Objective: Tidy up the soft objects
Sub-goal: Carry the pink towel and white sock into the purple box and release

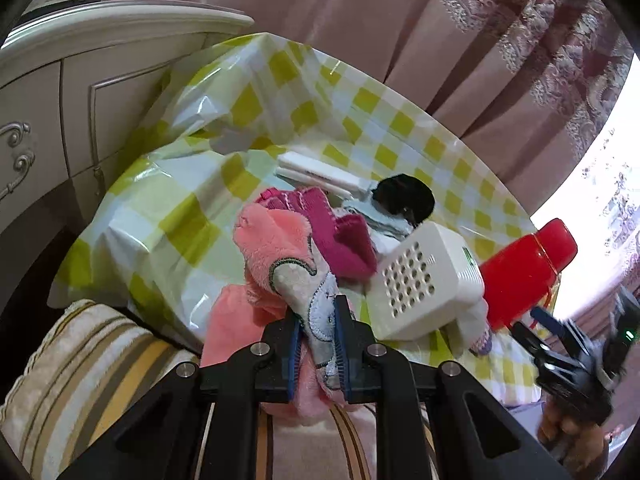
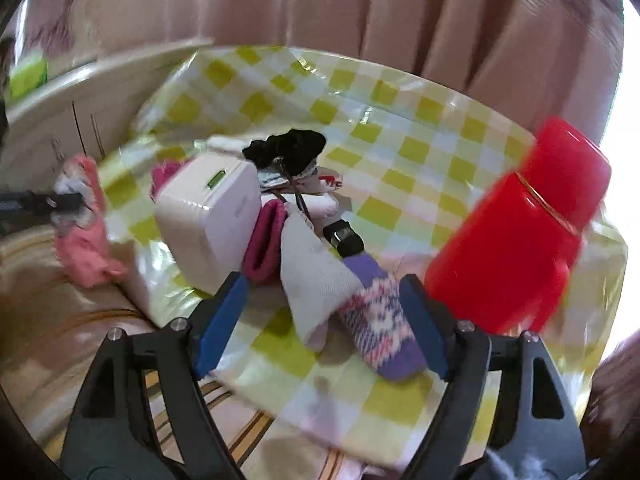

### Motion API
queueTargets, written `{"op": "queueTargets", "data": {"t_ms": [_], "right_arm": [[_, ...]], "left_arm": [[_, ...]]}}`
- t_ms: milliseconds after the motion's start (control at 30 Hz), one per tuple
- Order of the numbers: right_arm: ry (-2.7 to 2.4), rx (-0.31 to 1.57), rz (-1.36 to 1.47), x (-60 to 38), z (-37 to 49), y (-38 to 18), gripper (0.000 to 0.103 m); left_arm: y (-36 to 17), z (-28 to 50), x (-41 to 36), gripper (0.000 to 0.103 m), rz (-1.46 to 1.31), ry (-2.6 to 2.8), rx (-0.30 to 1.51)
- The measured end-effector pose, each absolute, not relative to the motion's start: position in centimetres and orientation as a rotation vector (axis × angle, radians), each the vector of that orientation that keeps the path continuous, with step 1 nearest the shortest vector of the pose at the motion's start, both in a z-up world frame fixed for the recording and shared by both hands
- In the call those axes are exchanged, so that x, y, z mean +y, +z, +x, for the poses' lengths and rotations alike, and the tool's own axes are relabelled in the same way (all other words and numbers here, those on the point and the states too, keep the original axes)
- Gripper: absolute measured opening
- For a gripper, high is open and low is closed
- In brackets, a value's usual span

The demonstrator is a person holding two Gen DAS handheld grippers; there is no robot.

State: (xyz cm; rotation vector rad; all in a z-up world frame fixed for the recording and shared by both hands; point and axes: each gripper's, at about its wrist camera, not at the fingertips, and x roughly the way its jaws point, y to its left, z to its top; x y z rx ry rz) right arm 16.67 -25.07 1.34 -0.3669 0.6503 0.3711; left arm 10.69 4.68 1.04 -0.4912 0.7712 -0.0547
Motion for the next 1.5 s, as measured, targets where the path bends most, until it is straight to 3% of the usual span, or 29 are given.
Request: {"op": "queueTargets", "data": {"t_ms": [100, 167, 200, 233, 333, 900, 1500], "right_arm": [[0.36, 0.674, -0.512, -22.9, 18.9, -1.3, 0.08], [0.351, 0.71, -0.542, -22.6, 20.5, -2.8, 0.062], [0.348, 0.737, -0.545, -22.6, 21.1, -3.5, 0.035], [0.342, 0.763, -0.536, -22.8, 21.7, -3.9, 0.017], [0.356, 0.762, -0.451, -24.0, 21.9, -3.5, 0.01], [0.319, 0.628, -0.149, -30.8, 12.0, 3.5, 0.007], [0.067, 0.752, 0.078, -44.6, -0.6, 1.1, 0.007]], "left_arm": [[0.9, 10.4, 4.3, 0.016, -0.484, -0.063, 0.778], [0.8, 10.1, 4.2, 0.016, -0.484, -0.063, 0.782], [0.7, 9.9, 4.1, 0.016, -0.484, -0.064, 0.784], [0.7, 9.9, 4.1, 0.016, -0.483, -0.064, 0.787], [0.6, 9.7, 4.1, 0.016, -0.48, -0.067, 0.787], [2.2, 8.2, 1.3, 0.016, -0.453, -0.135, 0.749], [6.2, 3.9, -12.8, 0.016, -0.297, -0.512, 0.732]]}}
